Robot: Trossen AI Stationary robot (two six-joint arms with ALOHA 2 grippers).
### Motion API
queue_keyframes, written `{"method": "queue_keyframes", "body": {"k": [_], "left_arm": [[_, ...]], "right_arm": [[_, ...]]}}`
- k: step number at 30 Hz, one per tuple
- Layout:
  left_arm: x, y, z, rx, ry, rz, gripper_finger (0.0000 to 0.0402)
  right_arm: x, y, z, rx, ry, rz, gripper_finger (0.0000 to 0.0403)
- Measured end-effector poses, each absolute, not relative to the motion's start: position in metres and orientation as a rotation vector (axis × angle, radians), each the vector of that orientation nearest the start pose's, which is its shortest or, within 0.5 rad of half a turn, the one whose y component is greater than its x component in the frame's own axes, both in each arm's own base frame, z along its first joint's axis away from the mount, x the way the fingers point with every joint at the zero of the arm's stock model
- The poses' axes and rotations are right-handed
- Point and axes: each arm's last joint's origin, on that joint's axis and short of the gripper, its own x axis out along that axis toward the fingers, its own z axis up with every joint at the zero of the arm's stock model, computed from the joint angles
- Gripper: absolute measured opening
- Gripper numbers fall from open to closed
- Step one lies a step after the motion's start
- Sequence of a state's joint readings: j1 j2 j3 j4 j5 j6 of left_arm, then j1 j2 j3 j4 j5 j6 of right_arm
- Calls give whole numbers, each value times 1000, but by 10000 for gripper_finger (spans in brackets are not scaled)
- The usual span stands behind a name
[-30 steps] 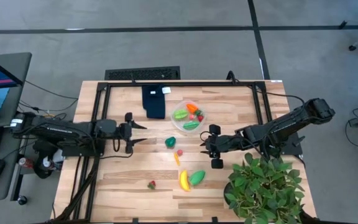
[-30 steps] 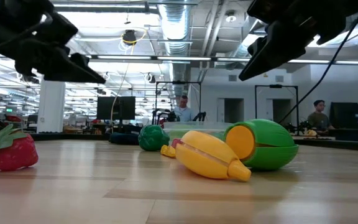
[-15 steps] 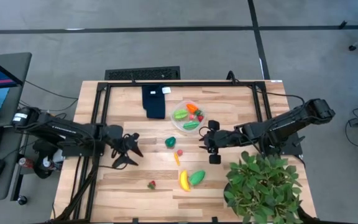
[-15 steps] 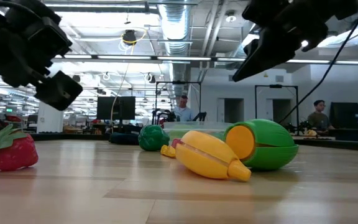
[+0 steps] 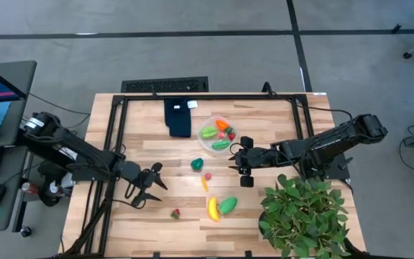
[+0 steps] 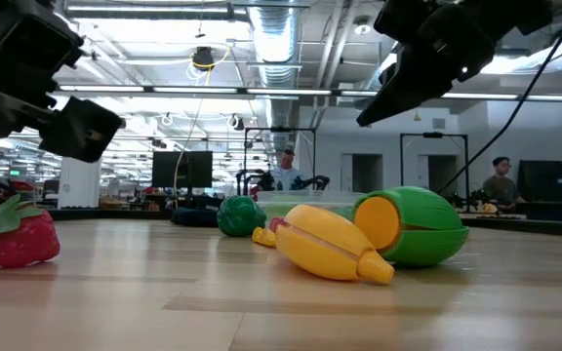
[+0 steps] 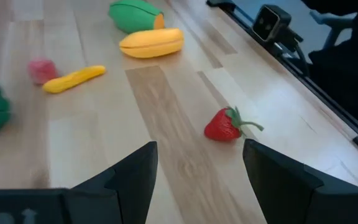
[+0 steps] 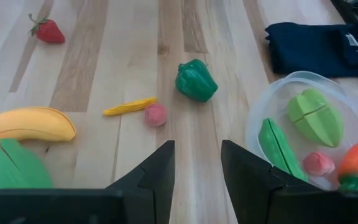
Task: Pick and placing Produce into tupperware
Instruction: Put the red strawberry into the transparent container
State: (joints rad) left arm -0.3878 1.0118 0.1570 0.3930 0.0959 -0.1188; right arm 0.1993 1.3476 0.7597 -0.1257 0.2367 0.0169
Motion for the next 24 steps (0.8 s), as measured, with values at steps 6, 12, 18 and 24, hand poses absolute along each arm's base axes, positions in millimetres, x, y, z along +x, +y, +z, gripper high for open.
{"method": "queue_keyframes", "body": {"k": [6, 12, 18, 24], "left_arm": [[167, -81, 122, -43, 522, -475, 229], [179, -87, 104, -61, 584, -461, 229], [197, -98, 90, -77, 660, -534, 229], [213, -108, 83, -90, 638, -576, 229]], "right_arm": [[267, 47, 212, -137, 696, -42, 122], [268, 47, 213, -133, 681, -42, 121], [269, 48, 214, -131, 667, -39, 121], [269, 48, 214, -131, 667, -38, 121]]}}
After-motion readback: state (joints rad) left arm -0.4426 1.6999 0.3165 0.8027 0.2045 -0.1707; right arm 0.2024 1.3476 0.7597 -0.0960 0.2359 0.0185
